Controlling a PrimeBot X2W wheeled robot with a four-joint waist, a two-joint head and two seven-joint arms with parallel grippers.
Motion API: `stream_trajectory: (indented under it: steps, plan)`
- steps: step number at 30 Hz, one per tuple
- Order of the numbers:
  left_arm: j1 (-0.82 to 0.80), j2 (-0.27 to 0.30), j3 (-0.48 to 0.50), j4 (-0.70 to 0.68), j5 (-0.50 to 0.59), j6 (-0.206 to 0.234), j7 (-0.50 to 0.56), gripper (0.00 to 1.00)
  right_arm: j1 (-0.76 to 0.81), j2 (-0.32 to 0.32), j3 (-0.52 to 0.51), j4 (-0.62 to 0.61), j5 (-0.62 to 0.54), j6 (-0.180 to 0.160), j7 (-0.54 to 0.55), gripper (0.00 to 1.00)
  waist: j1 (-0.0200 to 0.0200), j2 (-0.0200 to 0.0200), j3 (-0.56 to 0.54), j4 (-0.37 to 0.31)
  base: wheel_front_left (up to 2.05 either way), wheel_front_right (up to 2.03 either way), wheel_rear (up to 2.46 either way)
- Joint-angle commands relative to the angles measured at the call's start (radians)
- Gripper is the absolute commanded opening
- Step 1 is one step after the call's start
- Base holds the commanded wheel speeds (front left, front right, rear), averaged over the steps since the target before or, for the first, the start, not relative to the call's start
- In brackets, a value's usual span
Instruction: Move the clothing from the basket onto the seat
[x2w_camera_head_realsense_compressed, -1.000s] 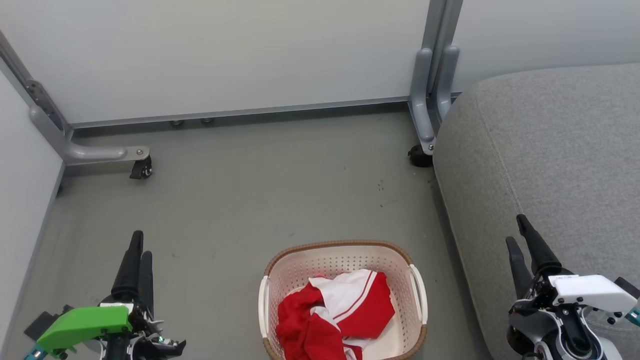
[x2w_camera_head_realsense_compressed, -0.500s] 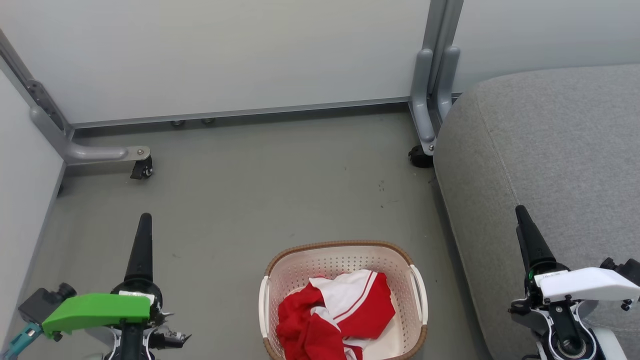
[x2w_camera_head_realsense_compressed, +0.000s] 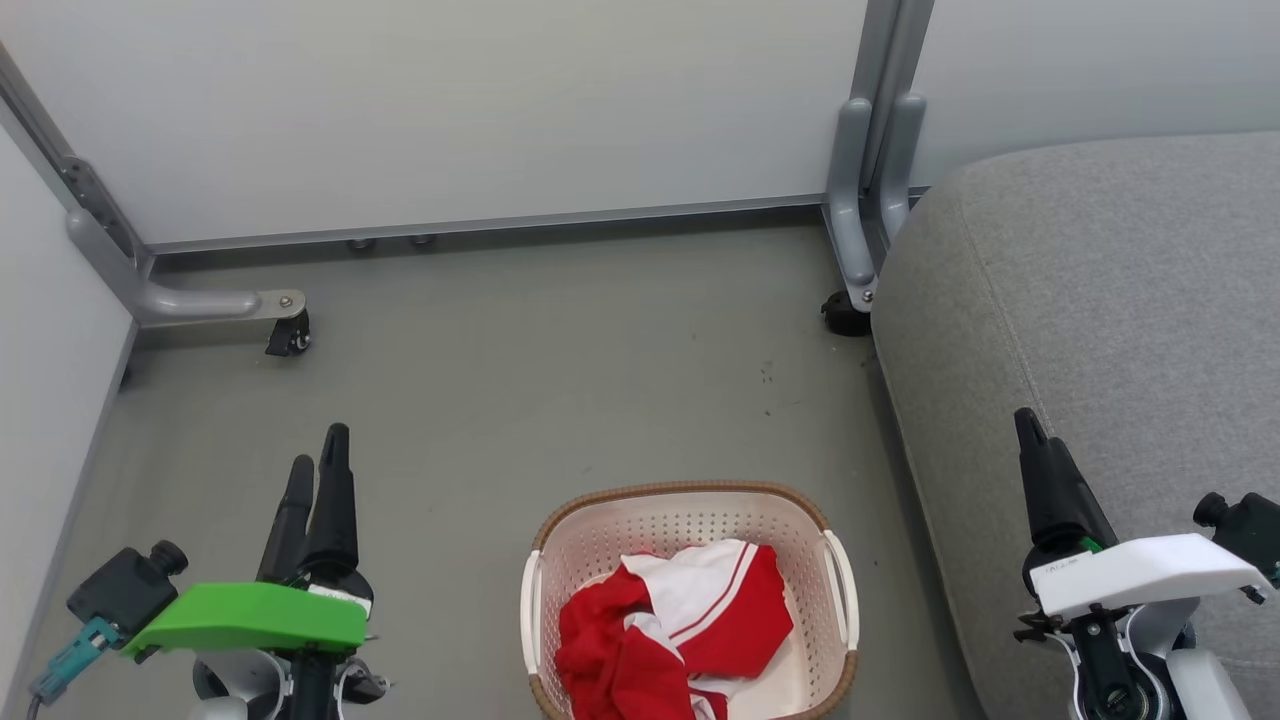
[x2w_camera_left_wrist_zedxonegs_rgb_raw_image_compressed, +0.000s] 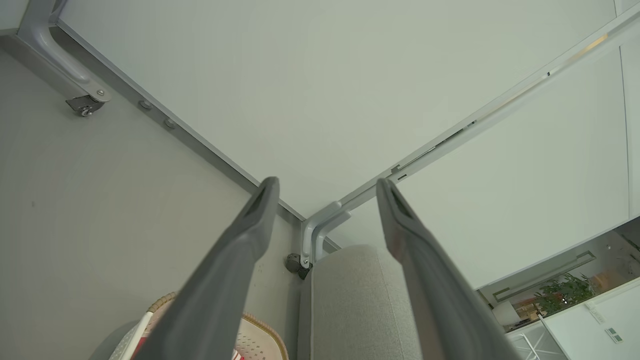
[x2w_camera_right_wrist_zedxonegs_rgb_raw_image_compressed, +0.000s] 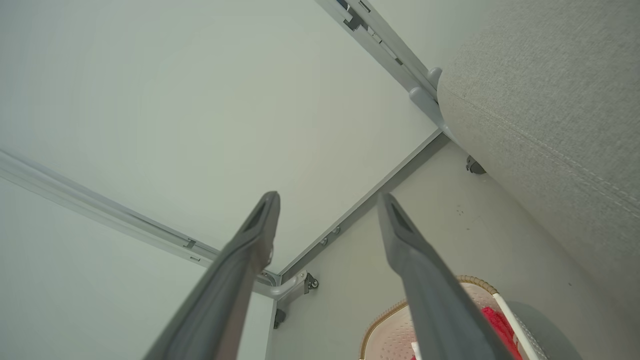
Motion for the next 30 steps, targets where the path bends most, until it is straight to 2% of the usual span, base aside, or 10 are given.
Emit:
stream_trajectory:
  steps: [1, 11, 12, 30]
  plan:
    - [-0.005, 0.013, -0.007, -0.011, 0.053, 0.001, -0.011, 1.0, 0.003, -0.006, 0.004, -0.023, -0.051, 0.0, -0.012, 1.0, 0.0, 0.0, 0.0, 0.001, 0.0, 0.0, 0.0]
    - [0.001, 0.015, -0.033, -0.001, 0.216, 0.012, -0.045, 1.0, 0.016, -0.009, 0.024, -0.035, -0.208, 0.0, -0.046, 1.0, 0.0, 0.0, 0.0, 0.003, 0.0, 0.0, 0.0]
    - [0.005, 0.016, -0.043, 0.006, 0.277, 0.019, -0.058, 1.0, 0.022, -0.01, 0.03, -0.035, -0.273, 0.0, -0.06, 1.0, 0.0, 0.0, 0.0, 0.003, 0.0, 0.0, 0.0]
    - [0.012, 0.016, -0.075, 0.038, 0.476, 0.048, -0.107, 1.0, 0.04, -0.001, 0.039, -0.01, -0.478, 0.001, -0.108, 1.0, 0.0, 0.0, -0.001, 0.003, 0.0, 0.0, 0.0]
